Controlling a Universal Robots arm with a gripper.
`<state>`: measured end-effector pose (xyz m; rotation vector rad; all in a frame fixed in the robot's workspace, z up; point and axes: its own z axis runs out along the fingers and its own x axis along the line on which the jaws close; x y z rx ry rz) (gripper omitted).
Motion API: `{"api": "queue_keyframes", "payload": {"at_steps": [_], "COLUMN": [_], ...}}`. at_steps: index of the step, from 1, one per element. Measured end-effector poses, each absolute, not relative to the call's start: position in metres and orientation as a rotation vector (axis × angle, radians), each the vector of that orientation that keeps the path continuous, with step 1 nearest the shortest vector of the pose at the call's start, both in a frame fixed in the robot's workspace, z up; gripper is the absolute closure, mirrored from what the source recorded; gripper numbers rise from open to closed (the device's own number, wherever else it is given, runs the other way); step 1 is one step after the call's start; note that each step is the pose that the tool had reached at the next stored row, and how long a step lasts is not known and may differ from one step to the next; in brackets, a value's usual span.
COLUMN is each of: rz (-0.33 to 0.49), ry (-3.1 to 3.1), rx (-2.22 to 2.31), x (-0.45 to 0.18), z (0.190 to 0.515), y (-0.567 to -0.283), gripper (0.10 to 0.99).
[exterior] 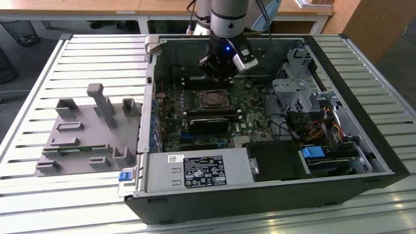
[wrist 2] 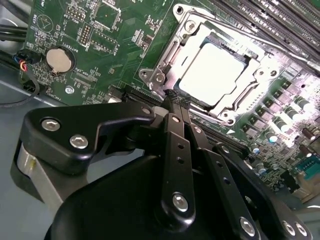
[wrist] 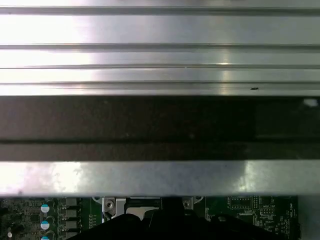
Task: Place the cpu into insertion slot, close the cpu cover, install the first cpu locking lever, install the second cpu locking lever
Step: 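Install the first cpu locking lever, then install the second cpu locking lever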
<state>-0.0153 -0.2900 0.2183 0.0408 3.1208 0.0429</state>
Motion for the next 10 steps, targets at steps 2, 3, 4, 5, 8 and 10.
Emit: {"api": "queue_keyframes", "payload": {"at_steps": [2,3,4,5,8,10], "rz": [0.043,0.043,0.043,0.043,0.043,0.043], "ry": [3.121,3.121,3.121,3.121,3.121,3.121], "rx": [0.041,0.041,0.041,0.041,0.041,0.041], "x": [-0.0153,-0.0153,-0.0153,-0.0153,-0.0153,-0.0153], "z": [0.2183,0.2183,0.2183,0.2183,0.2183,0.2183], "y": [-0.2908,-0.2911,-0.2914,-0.2916,-0.2927,-0.2937], "gripper": [0.969,0.969,0.969,0.969,0.969,0.969]}}
